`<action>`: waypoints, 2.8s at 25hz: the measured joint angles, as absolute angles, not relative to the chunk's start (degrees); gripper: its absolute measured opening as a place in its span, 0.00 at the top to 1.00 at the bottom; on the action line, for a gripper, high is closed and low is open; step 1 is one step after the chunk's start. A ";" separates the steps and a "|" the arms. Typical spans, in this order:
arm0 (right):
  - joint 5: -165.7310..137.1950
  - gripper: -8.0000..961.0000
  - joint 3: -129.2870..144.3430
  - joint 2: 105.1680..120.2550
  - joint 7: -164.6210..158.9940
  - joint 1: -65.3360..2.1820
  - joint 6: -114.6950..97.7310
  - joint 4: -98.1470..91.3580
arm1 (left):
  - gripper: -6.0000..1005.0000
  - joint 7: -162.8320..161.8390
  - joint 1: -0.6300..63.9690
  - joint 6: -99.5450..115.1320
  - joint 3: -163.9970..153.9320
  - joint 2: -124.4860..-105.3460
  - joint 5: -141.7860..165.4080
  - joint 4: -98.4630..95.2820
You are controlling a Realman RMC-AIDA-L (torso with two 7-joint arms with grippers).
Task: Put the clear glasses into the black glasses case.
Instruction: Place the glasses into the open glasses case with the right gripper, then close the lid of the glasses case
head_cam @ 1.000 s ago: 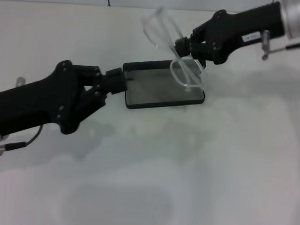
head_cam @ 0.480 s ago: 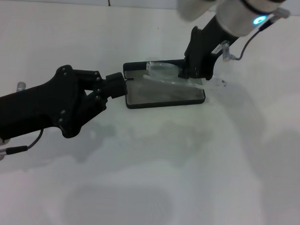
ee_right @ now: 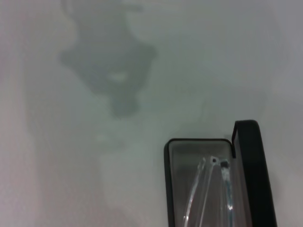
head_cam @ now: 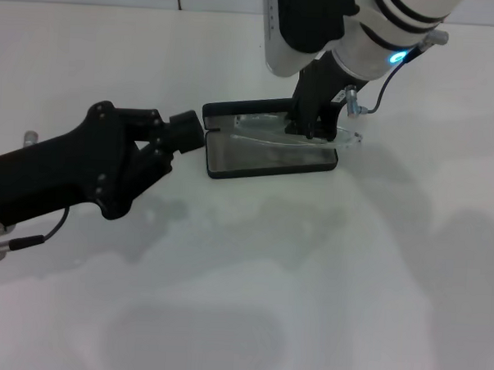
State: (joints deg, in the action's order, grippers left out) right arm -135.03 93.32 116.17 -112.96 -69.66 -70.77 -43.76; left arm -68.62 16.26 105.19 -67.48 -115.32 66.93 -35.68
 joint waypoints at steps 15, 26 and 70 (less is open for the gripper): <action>-133.64 0.92 104.53 116.19 -113.93 -67.91 -61.84 -44.36 | 0.93 -68.71 16.56 105.11 -65.90 -115.03 70.71 -35.66; -132.49 0.92 109.12 116.23 -114.00 -66.06 -56.12 -45.75 | 0.93 -68.62 16.71 105.02 -64.71 -115.25 71.36 -35.51; -129.46 0.81 101.56 116.16 -114.95 -48.26 -61.88 -64.59 | 0.93 -69.47 17.54 104.06 -54.31 -116.49 71.38 -35.47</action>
